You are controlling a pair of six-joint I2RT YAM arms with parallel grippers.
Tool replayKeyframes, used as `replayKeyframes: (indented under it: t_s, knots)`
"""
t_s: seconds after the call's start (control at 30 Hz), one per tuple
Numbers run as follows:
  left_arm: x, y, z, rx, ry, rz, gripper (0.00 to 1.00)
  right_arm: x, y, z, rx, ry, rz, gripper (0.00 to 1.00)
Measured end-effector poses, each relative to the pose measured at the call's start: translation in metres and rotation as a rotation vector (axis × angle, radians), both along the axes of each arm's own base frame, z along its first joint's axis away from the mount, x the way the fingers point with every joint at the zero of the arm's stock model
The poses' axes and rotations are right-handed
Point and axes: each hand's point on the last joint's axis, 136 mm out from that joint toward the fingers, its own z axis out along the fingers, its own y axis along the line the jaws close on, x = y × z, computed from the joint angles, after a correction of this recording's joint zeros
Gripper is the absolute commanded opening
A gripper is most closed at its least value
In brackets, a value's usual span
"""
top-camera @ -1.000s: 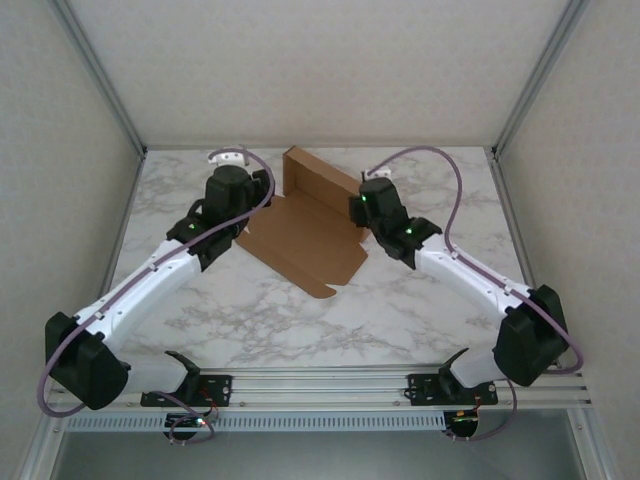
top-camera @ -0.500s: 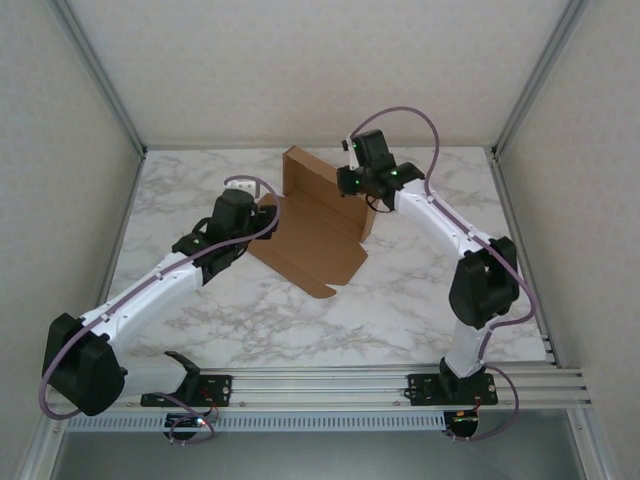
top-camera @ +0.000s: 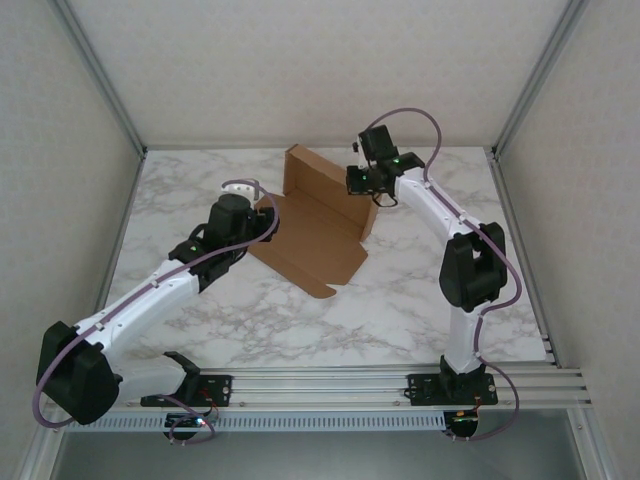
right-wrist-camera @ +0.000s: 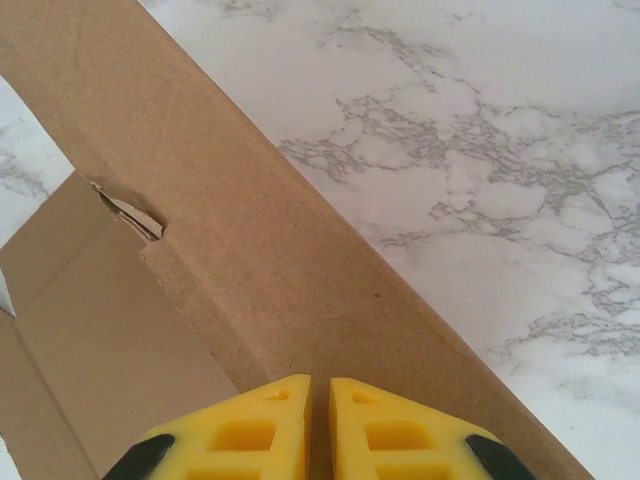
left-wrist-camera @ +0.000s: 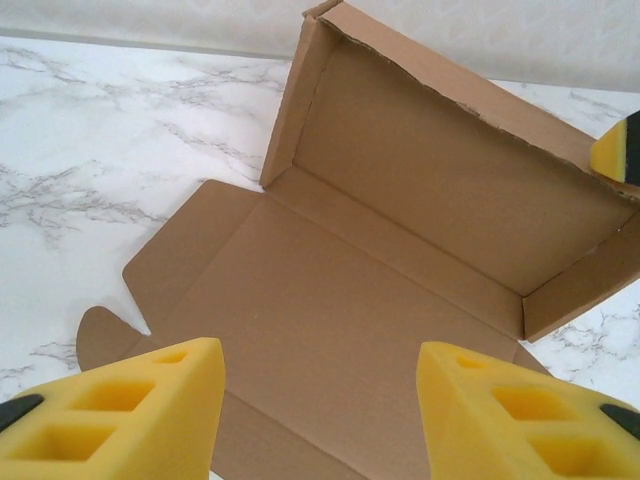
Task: Fold the paper box
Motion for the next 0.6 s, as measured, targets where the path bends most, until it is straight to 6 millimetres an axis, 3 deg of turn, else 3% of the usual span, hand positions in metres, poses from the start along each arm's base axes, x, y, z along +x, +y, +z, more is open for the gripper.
replayKeyframes:
  t_s: [0.37,0.6]
  knots:
    - [0.0,-0.003,0.002,-0.003,-0.011,-0.007,0.54,-0.006,0.01,0.006,0.106,0.04,0.059,0.16]
    - [0.0,-0.003,0.002,-0.003,-0.013,-0.007,0.54,0.001,-0.003,0.007,0.123,0.042,0.03,0.15]
